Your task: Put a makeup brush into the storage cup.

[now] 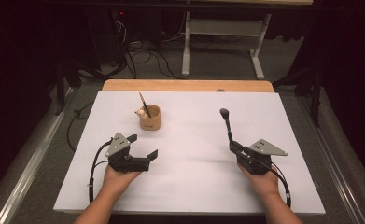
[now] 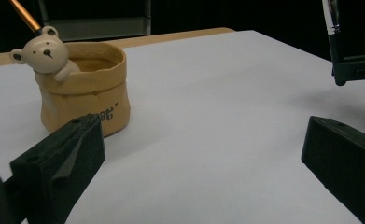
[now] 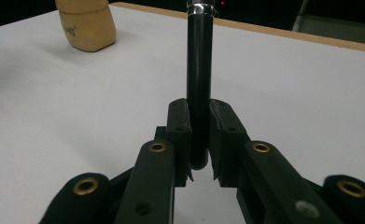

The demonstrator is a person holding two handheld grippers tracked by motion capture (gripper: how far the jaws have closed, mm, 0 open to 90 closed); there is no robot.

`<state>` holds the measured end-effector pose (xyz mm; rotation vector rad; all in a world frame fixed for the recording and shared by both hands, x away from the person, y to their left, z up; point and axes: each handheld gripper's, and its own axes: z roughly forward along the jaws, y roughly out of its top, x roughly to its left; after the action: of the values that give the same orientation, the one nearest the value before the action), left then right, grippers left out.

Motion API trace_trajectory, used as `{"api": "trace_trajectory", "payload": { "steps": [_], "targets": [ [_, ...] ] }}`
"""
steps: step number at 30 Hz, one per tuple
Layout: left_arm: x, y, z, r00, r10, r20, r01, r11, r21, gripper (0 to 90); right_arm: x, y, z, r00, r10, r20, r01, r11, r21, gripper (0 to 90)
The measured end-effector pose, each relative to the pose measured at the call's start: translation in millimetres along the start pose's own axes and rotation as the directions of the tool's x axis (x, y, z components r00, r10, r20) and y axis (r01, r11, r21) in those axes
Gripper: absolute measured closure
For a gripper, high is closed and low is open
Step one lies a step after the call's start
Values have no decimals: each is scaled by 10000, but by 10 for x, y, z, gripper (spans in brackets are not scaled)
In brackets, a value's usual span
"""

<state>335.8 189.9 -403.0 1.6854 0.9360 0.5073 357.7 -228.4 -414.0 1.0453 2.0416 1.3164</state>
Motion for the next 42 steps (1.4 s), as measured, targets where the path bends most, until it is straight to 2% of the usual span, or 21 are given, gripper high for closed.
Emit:
{"api": "trace_trajectory", "payload": {
  "steps": [10,21,35,40,42],
  "targets": [
    [-109,158,106,9991,352,218,-349,9993,-126,4,9,16,-33,10000,-48,-71,47,9999,-121,819],
    [-273,253,354,9962,626,612,-620,9980,-110,4,18,18,-42,9999,-117,-103,116,9999,-124,819],
    [-410,345,566,9933,600,986,-574,9979,-284,4,34,18,-33,9994,-306,-130,305,9995,-75,818],
    [-436,293,650,9922,426,1169,-398,9989,-263,4,40,18,-32,9994,-311,-158,309,9995,-94,818],
    [-457,243,673,9906,515,1266,-491,9986,-215,4,45,20,-36,9993,-361,-141,359,9993,-109,819]
  ]
}}
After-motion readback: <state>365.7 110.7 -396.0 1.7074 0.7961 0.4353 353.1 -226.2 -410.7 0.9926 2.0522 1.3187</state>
